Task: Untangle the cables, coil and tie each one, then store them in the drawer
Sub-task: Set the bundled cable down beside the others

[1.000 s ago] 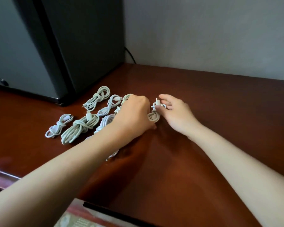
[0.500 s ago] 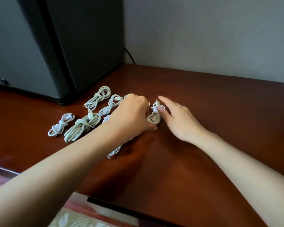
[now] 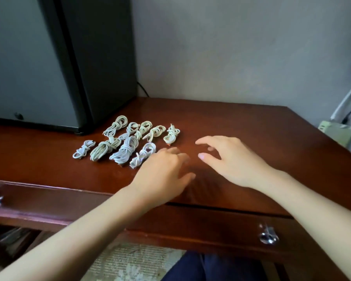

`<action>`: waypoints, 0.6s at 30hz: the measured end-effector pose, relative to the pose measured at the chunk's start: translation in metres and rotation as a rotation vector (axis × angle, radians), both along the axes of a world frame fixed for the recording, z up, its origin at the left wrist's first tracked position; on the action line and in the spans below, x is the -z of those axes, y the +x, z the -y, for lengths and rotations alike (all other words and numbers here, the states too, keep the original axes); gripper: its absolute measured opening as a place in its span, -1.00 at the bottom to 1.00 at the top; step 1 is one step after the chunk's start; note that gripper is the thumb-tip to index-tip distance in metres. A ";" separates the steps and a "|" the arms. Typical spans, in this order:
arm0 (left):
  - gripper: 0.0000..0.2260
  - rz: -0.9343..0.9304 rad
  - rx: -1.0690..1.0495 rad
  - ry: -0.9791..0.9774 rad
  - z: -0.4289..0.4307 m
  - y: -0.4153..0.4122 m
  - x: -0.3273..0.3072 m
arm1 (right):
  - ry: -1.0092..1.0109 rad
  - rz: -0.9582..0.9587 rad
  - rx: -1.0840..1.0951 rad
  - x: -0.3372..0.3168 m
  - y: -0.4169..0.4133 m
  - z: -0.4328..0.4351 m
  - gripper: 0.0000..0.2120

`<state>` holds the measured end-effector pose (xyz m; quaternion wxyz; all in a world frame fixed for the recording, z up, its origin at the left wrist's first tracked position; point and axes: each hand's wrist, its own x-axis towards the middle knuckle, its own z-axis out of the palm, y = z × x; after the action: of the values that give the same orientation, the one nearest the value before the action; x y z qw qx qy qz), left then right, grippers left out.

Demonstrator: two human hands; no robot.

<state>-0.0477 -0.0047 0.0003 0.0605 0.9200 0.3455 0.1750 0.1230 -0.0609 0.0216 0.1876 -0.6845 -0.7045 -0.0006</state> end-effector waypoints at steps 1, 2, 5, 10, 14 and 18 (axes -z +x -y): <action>-0.66 0.005 0.028 -0.012 0.010 0.000 0.004 | 0.006 0.016 0.012 -0.001 -0.002 0.015 -0.65; -0.67 0.009 0.052 -0.023 0.018 0.001 0.009 | 0.021 0.035 0.022 -0.001 -0.003 0.029 -0.66; -0.69 0.042 0.126 -0.044 0.038 0.004 0.020 | 0.074 0.123 0.068 0.003 -0.004 0.066 -0.69; -0.57 0.056 0.297 -0.092 0.057 0.012 0.036 | 0.327 0.347 -0.027 0.028 0.010 0.113 -0.79; -0.52 -0.026 0.406 -0.046 0.053 0.017 0.051 | 0.355 0.600 -0.196 0.065 0.037 0.137 -0.85; -0.45 -0.132 0.424 0.030 0.048 0.023 0.058 | 0.248 0.775 -0.276 0.102 0.059 0.149 -0.86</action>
<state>-0.0247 -0.0526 -0.0580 0.0598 0.9823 0.1447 0.1030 0.1821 -0.2100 -0.0803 -0.0117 -0.5052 -0.8025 -0.3172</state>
